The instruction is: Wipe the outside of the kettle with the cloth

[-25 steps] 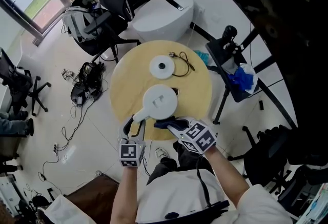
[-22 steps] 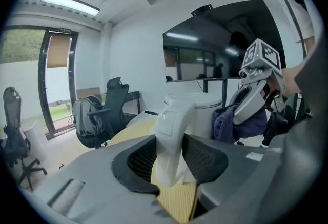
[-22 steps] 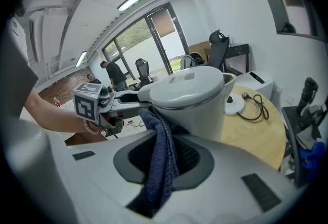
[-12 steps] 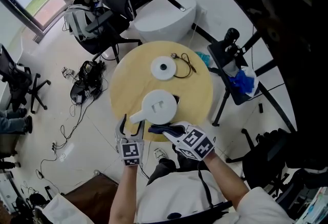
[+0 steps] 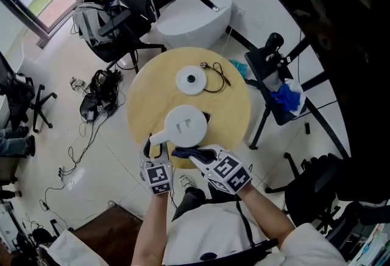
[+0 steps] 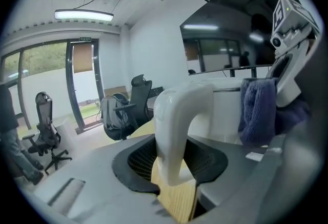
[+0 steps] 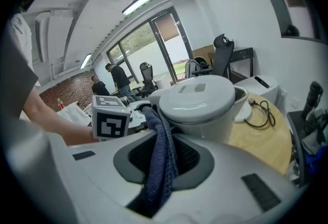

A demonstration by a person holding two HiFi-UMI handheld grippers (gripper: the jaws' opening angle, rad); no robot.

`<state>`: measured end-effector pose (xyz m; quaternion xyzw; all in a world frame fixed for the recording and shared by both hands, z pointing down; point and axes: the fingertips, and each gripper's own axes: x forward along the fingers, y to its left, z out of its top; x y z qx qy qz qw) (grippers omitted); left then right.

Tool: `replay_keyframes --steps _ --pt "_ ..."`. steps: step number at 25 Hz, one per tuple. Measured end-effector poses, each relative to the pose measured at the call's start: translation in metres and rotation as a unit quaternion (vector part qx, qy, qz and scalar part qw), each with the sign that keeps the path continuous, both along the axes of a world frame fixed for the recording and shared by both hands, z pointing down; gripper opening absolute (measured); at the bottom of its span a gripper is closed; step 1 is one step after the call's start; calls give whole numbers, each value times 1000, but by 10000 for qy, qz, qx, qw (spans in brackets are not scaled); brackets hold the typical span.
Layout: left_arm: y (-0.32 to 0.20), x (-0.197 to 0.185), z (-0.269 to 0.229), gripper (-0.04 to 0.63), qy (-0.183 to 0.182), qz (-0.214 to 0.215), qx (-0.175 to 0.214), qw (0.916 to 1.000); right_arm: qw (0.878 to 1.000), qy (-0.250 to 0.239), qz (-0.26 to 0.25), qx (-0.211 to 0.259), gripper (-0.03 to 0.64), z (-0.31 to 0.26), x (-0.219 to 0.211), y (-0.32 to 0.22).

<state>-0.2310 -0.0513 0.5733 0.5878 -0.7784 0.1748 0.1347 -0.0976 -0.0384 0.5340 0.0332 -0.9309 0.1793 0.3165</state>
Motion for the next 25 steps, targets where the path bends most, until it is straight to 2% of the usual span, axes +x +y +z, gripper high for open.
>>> replay_keyframes --steps 4,11,14,20,25 --pt "0 0 -2 163 -8 189 21 9998 9999 -50 68 76 66 -7 3 -3" --pt "-6 4 -2 163 -29 926 4 9957 9954 722 303 -558 67 86 24 -12" --pt "-8 6 -1 163 14 1200 -20 9928 9918 1072 318 -626 67 126 33 -14" --pt "-13 4 -1 163 90 1908 -84 9816 9868 1499 377 -486 67 177 43 -12" --pt "-20 5 0 163 31 2470 -161 9689 9901 1326 340 -323 67 152 43 -3"
